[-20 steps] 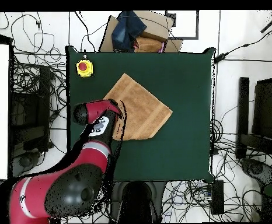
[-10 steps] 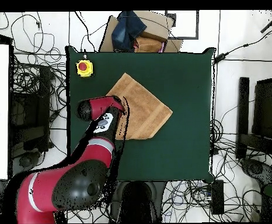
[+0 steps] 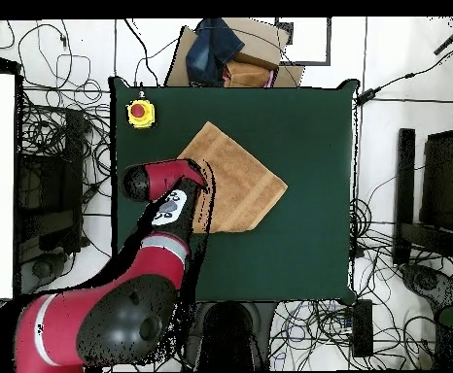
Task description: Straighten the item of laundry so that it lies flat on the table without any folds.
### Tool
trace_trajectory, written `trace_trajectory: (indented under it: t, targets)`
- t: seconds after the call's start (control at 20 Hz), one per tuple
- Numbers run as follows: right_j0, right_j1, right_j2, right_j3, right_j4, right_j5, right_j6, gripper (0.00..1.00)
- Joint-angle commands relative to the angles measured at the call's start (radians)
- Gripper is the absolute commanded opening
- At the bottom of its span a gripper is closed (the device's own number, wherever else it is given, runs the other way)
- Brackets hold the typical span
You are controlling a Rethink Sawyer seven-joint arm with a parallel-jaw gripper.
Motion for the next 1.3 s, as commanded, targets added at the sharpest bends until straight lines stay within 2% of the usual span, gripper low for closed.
trace_trajectory:
  t: [0.05, 0.15, 0.35, 0.85, 1.15, 1.3]
  targets:
    - [0.018, -0.1, 0.136, 0.138, -0.004, -0.003, 0.109, 1.0]
    - [0.026, -0.106, 0.126, 0.14, -0.003, 0.009, 0.12, 1.0]
    - [0.093, 0.037, 0.006, -0.016, -0.002, 0.044, 0.227, 1.0]
    - [0.129, 0.238, -0.085, -0.234, 0.047, 0.063, 0.31, 1.0]
    - [0.127, 0.285, -0.089, -0.288, 0.07, 0.047, 0.31, 1.0]
    - [0.128, 0.215, -0.053, -0.203, 0.066, 0.033, 0.277, 1.0]
